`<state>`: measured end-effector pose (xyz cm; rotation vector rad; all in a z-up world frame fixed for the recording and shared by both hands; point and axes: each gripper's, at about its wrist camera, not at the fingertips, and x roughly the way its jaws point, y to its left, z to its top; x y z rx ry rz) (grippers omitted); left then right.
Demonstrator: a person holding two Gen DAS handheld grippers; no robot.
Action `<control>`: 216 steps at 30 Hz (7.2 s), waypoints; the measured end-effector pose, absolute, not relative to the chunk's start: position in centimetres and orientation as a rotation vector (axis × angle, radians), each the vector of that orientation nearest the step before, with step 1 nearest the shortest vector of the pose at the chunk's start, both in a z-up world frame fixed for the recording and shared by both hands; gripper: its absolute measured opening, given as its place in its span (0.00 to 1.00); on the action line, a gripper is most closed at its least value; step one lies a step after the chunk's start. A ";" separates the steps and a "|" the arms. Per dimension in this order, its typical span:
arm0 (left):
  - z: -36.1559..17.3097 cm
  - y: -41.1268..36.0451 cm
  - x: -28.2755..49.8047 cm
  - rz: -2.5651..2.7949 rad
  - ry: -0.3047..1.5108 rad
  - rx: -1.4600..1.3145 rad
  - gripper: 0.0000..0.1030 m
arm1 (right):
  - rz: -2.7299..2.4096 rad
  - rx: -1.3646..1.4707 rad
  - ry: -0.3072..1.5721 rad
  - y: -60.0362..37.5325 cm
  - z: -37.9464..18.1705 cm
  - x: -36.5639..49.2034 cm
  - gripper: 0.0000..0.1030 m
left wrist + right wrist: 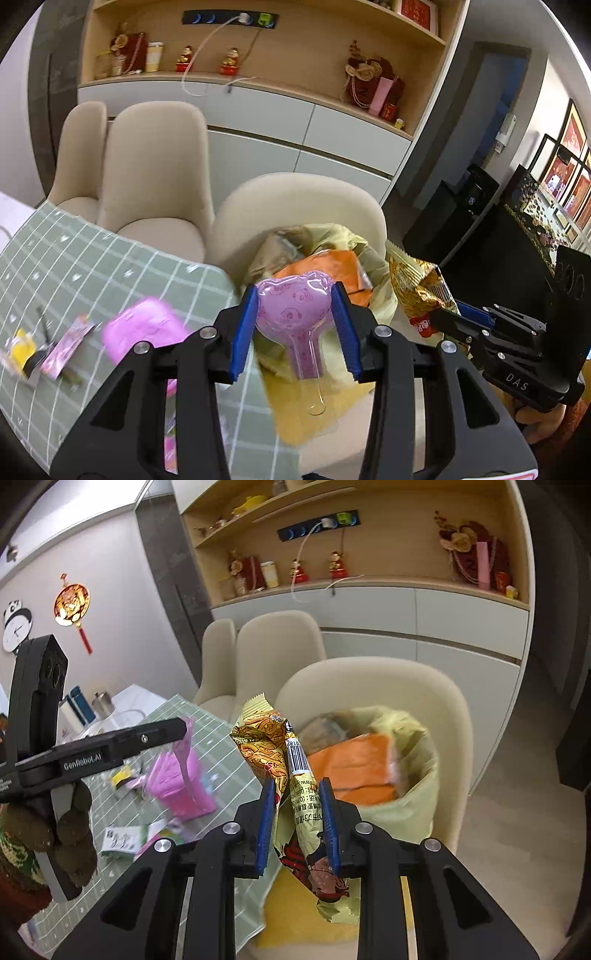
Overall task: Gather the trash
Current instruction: 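Carry the pink item and gold wrapper to the bin and open both grippers inside, then move both grippers back to the table and grasp the black strap with the right gripper, then grasp the pink candy wrapper with the left gripper while the right gripper holds the black strap, then carry the pink candy wrapper and black strap to the bin and release both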
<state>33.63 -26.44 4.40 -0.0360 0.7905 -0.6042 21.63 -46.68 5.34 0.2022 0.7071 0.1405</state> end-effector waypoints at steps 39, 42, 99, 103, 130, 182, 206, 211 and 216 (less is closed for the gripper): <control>-6.5 -38.3 45.2 -0.684 1.029 -0.010 0.47 | 0.053 0.346 0.873 -55.8 -3.8 36.5 0.23; -5.7 -37.5 45.2 -0.672 1.001 -0.013 0.49 | 0.063 0.349 0.886 -55.5 -4.5 36.9 0.23; -6.1 -0.1 35.2 -0.301 0.847 -0.111 0.54 | 0.246 0.115 0.873 -29.0 -1.5 25.3 0.52; -8.1 -2.2 36.8 -0.297 0.885 0.014 0.54 | 0.247 0.112 0.893 -28.3 -1.9 24.6 0.52; -7.2 8.0 23.9 0.017 0.911 -0.335 0.22 | 0.586 -0.068 0.883 -13.4 -3.4 29.5 0.52; -5.0 8.4 19.8 -0.052 0.906 -0.254 0.09 | 0.445 0.041 0.798 -24.7 4.2 20.3 0.22; 7.5 -10.1 21.3 -0.216 0.631 -0.276 0.09 | 0.465 0.098 0.668 -37.6 6.8 20.5 0.23; 8.2 -18.3 24.7 -0.257 0.609 -0.242 0.09 | 0.438 0.084 0.609 -43.7 7.9 22.5 0.22; 7.1 -25.7 28.0 -0.259 0.620 -0.216 0.09 | 0.425 0.075 0.614 -49.6 7.6 25.2 0.22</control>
